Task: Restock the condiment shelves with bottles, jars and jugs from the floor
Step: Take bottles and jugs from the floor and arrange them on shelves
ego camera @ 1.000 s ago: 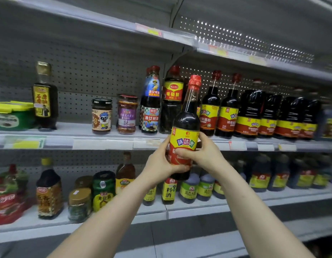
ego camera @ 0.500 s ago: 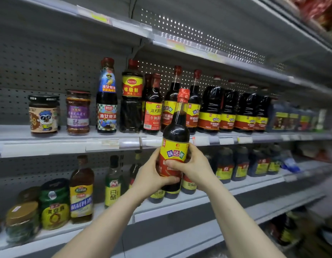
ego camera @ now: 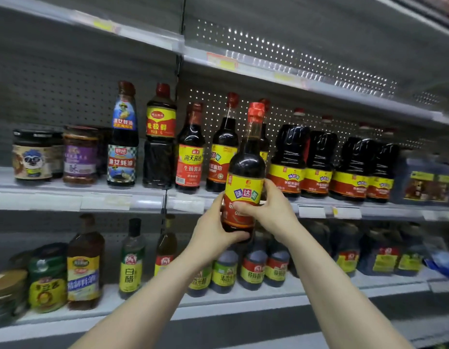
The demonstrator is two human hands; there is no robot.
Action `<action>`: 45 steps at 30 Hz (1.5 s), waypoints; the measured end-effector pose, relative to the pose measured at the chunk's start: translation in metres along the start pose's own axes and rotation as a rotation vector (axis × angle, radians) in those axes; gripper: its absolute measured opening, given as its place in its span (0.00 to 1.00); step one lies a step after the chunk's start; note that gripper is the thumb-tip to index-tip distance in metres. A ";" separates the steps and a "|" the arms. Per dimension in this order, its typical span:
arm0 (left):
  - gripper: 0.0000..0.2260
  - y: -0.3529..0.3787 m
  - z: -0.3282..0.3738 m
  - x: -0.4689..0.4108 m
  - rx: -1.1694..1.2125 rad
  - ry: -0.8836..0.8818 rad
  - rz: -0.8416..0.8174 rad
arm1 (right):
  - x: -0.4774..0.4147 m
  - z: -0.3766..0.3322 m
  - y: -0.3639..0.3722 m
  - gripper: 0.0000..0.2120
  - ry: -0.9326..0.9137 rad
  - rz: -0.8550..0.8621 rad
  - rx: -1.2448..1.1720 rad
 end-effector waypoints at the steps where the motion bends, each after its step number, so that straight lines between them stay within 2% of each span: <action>1: 0.40 -0.002 0.004 -0.007 -0.017 0.005 0.025 | -0.010 -0.004 -0.002 0.33 -0.019 0.002 0.007; 5: 0.38 -0.017 0.017 -0.041 -0.118 0.027 0.100 | -0.052 -0.018 0.000 0.38 -0.035 0.011 -0.041; 13: 0.36 -0.029 0.021 -0.080 -0.260 -0.022 0.127 | -0.092 -0.025 0.017 0.36 -0.062 0.055 -0.001; 28: 0.29 -0.021 0.005 -0.112 -0.193 -0.131 0.112 | -0.128 -0.010 0.038 0.34 -0.068 0.069 0.054; 37: 0.35 -0.014 -0.003 -0.131 -0.212 -0.194 0.080 | -0.145 0.000 0.046 0.36 -0.028 0.077 0.029; 45: 0.32 -0.012 -0.010 -0.142 -0.224 -0.216 0.121 | -0.159 0.004 0.057 0.32 -0.017 0.052 0.013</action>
Point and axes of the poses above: each hand's wrist, its own x-axis away from the middle knuckle, its own y-axis out of the palm, z = x × y, the point moved 2 cm from there along -x, towards the middle knuckle, and after that the axes turned 7 degrees about -x, right-handed, at the moved point
